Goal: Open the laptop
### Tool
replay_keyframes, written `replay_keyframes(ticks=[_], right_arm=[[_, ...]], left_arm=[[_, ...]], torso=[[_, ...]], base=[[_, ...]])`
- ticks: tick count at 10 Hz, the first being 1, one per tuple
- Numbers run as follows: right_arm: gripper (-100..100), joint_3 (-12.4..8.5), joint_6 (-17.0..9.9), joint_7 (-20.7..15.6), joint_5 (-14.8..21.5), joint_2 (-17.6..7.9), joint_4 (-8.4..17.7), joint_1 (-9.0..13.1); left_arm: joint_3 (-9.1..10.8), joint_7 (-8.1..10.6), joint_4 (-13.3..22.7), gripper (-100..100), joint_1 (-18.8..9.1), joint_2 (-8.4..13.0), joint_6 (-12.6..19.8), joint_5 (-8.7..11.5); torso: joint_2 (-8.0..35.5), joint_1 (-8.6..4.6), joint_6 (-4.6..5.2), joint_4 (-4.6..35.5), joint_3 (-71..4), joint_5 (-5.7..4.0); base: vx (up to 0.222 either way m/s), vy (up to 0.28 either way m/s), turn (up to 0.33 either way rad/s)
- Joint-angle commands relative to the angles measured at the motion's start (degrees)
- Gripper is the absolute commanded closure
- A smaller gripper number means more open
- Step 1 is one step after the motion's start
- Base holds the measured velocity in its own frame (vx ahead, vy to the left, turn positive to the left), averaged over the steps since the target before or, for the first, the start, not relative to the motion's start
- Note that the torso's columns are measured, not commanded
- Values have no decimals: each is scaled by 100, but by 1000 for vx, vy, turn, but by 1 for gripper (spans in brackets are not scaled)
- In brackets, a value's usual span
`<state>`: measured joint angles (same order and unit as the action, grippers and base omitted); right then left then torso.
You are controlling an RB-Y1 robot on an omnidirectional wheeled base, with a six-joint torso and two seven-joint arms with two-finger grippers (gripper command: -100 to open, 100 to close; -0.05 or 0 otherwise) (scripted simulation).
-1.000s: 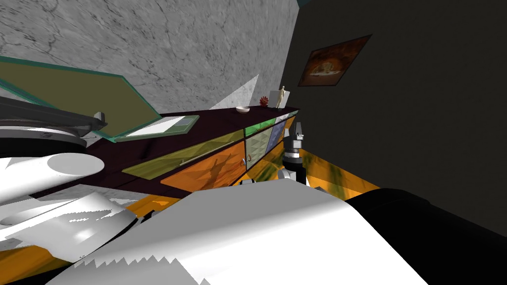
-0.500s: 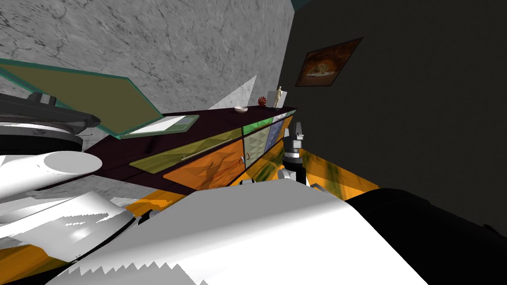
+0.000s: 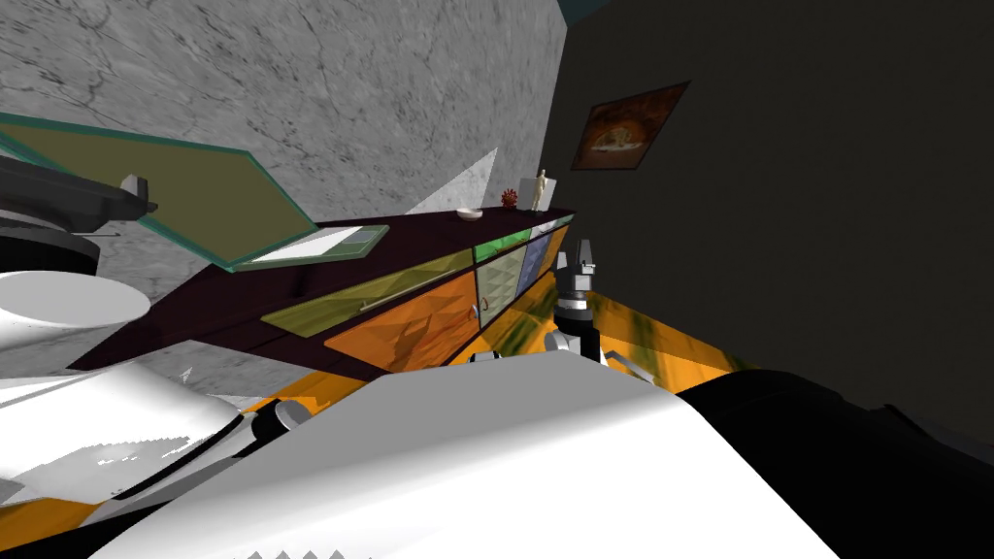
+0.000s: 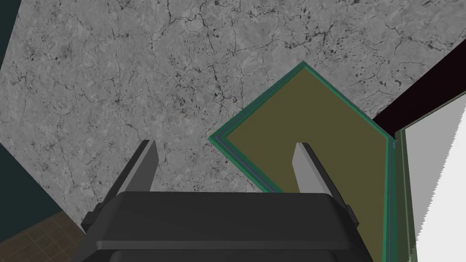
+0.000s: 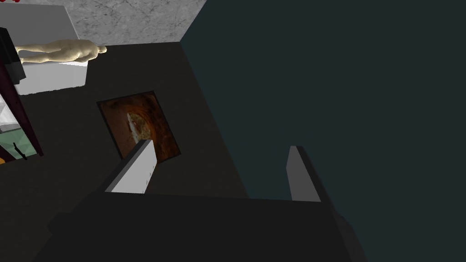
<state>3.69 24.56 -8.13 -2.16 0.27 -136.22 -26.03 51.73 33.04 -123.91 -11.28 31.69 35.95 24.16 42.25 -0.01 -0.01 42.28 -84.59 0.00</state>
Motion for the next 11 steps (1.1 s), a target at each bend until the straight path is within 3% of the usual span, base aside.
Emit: replay_keyframes(ticks=[1,6,9,11], right_arm=[[0,0,0,0,0,0,0,0],[0,0,0,0,0,0,0,0],[0,0,0,0,0,0,0,0],[0,0,0,0,0,0,0,0]], left_arm=[[54,249,15,-100,-206,327,219,35],[128,645,64,-100,-556,868,578,104],[154,1010,133,-100,-753,1222,962,214],[144,1237,184,-100,-776,1335,1231,316]], torso=[[5,0,1,1,3,0],[1,-1,0,0,1,0],[8,1,0,3,6,0],[3,5,-1,1,2,2]], base=[[-50,27,-95],[-45,35,-87],[-63,29,-102],[-58,38,-63]])
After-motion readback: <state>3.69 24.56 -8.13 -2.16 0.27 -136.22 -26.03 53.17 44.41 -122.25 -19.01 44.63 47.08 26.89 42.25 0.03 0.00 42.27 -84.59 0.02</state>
